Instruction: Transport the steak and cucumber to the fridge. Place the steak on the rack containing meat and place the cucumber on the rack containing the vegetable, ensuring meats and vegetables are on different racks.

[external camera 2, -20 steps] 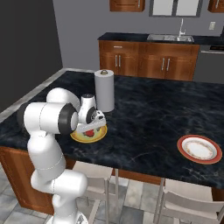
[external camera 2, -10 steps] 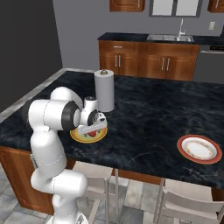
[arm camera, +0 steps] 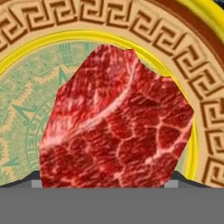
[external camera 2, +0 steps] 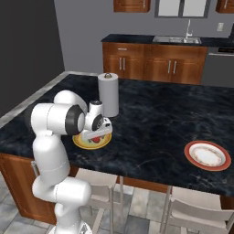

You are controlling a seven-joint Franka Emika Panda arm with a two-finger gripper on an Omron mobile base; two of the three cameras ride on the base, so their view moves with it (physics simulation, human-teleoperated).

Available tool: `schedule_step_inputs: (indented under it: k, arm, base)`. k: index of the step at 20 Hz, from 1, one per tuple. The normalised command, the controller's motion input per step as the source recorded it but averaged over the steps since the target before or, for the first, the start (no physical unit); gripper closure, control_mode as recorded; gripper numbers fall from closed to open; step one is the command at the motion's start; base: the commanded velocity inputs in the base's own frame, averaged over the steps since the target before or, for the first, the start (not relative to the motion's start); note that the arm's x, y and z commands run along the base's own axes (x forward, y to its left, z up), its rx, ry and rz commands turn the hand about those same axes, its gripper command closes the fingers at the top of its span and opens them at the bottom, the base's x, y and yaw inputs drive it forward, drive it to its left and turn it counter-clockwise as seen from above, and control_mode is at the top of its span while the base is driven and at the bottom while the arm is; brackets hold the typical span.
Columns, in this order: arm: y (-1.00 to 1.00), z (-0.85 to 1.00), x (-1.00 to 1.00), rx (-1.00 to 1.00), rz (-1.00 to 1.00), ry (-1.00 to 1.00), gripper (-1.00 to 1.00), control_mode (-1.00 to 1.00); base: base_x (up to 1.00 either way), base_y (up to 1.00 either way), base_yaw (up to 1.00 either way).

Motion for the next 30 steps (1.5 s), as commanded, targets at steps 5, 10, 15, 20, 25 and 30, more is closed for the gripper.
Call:
schedule_step_inputs:
  k: [5,10,15,20,25,30]
  arm:
    - [0.23,-0.34,0.0,0.0,0.0,0.02,1.0,-1.0]
    - [0.06,-0.03,-0.22,0.0,0.0,0.04,1.0,-1.0]
    - [0.0,0.85,-0.97,0.0,-0.16,-0.13,1.0,-1.0]
    - [0.0,1.0,-1.0,0.0,-0.18,-0.15,1.0,-1.0]
    - [-0.06,1.0,-0.92,-0.01,-0.21,-0.01,1.0,-1.0]
    - [-0.1,0.77,-1.0,0.0,-0.25,-0.21,1.0,-1.0]
  base:
    - [0.0,0.0,0.0]
    - [0.0,0.0,0.0]
    - [0.0,0.0,0.0]
    - [0.0,0.0,0.0]
    - [0.0,0.0,0.0]
    - [0.0,0.0,0.0]
